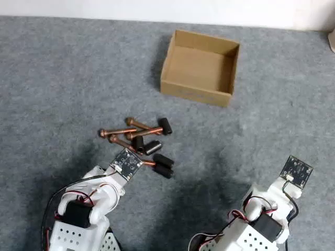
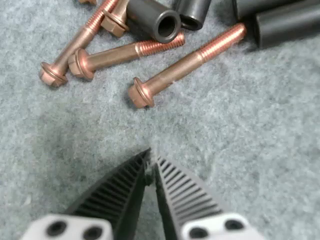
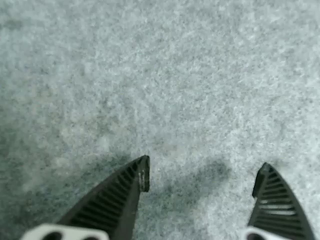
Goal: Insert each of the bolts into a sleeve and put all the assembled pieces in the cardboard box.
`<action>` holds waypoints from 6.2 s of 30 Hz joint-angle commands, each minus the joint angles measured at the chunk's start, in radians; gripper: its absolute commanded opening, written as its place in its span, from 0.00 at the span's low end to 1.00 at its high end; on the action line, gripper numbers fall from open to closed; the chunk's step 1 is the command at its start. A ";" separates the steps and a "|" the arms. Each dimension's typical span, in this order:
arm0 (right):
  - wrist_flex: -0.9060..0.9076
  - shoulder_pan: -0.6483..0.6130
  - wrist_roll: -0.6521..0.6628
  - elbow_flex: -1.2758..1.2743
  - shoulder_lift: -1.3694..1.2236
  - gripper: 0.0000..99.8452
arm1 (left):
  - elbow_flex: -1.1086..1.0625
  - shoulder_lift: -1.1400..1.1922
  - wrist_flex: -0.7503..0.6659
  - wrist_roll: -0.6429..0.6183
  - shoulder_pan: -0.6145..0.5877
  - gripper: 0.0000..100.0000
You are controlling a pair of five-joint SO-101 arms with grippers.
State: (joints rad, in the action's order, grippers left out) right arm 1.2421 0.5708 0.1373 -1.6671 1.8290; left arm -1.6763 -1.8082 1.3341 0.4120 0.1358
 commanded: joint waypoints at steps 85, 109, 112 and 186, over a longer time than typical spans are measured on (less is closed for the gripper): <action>-0.035 -0.260 0.236 0.137 -0.004 0.31 | 0.667 0.424 -0.305 -0.074 -0.283 0.01; -0.275 -1.081 -0.029 1.089 -1.532 0.31 | 0.814 1.328 -0.674 -0.503 -0.283 0.01; -0.262 -1.170 0.068 1.179 -1.633 0.31 | 0.812 1.328 -0.675 -0.503 -0.300 0.01; -0.338 -1.153 0.074 1.112 -1.788 0.01 | 0.825 1.385 -0.718 -0.425 -0.303 0.01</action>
State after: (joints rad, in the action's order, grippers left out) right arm 0.8677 -0.6306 0.2248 -0.5746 -0.0675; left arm -0.8677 -0.4687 0.6728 -0.0483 -0.2232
